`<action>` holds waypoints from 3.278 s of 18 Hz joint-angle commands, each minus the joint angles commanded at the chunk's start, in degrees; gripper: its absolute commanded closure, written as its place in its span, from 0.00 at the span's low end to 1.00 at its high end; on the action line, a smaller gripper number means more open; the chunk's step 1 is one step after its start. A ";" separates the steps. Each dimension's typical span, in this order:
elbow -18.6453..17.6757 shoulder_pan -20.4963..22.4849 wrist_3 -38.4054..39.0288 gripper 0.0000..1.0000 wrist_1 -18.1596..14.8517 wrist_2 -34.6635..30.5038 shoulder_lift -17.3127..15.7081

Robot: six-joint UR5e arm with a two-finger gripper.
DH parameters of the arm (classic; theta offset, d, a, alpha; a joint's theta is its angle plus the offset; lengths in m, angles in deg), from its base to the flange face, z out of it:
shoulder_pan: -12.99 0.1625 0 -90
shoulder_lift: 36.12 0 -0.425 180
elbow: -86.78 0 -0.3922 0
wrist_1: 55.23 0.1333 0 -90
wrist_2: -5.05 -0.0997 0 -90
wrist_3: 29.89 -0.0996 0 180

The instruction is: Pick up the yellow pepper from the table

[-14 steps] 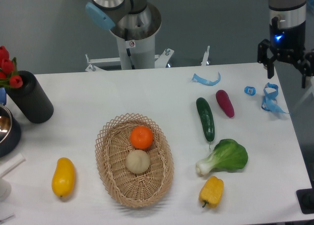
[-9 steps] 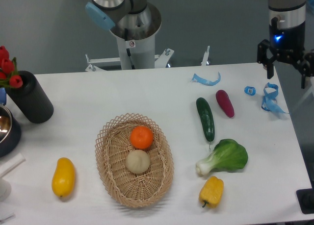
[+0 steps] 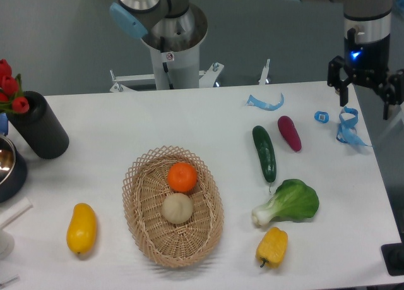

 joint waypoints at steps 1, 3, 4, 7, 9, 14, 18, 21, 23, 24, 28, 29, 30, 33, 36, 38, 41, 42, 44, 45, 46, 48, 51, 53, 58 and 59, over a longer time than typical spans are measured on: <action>-0.18 -0.09 0.00 0.00 0.00 0.00 0.09; -0.44 -0.35 1.13 0.00 0.00 0.00 0.61; -0.62 -0.44 3.14 0.00 0.00 0.00 0.79; -0.44 -2.28 10.00 0.00 0.00 1.66 1.05; -0.18 -3.86 13.52 0.00 1.05 2.55 2.72; 1.31 -9.75 29.42 0.00 3.42 2.55 8.25; 5.44 -13.53 36.19 0.00 3.78 2.81 14.40; 7.72 -15.12 41.39 0.00 3.95 4.56 18.88; 8.52 -15.12 41.66 0.00 3.96 7.28 20.38; 8.52 -15.12 41.57 0.00 3.96 8.08 21.00; 9.66 -15.20 41.05 0.00 4.04 8.97 22.85; 9.58 -15.21 40.70 0.00 4.13 8.88 23.29; 9.49 -15.21 39.56 0.00 4.30 8.79 23.55; 8.87 -15.29 34.46 0.00 4.22 8.79 23.99; 9.84 -15.29 33.66 0.00 4.31 8.53 25.57; 9.75 -15.90 33.92 0.00 5.62 8.44 25.93; 9.67 -16.00 33.75 0.00 6.50 8.44 26.28; 9.75 -16.00 33.75 0.00 6.50 8.44 26.37; 9.84 -16.00 33.66 0.00 6.50 8.35 26.45; 9.84 -16.00 33.58 0.00 6.59 8.09 26.80; 9.93 -16.00 33.58 0.00 6.59 7.65 26.89; 9.84 -16.00 33.58 0.00 6.59 7.47 26.89; 9.93 -16.08 33.58 0.00 6.68 7.12 27.33; 10.02 -16.08 33.49 0.00 6.77 6.16 27.60; 10.54 -16.43 33.57 0.00 6.77 5.63 28.30; 10.54 -16.70 33.58 0.00 6.77 5.63 28.39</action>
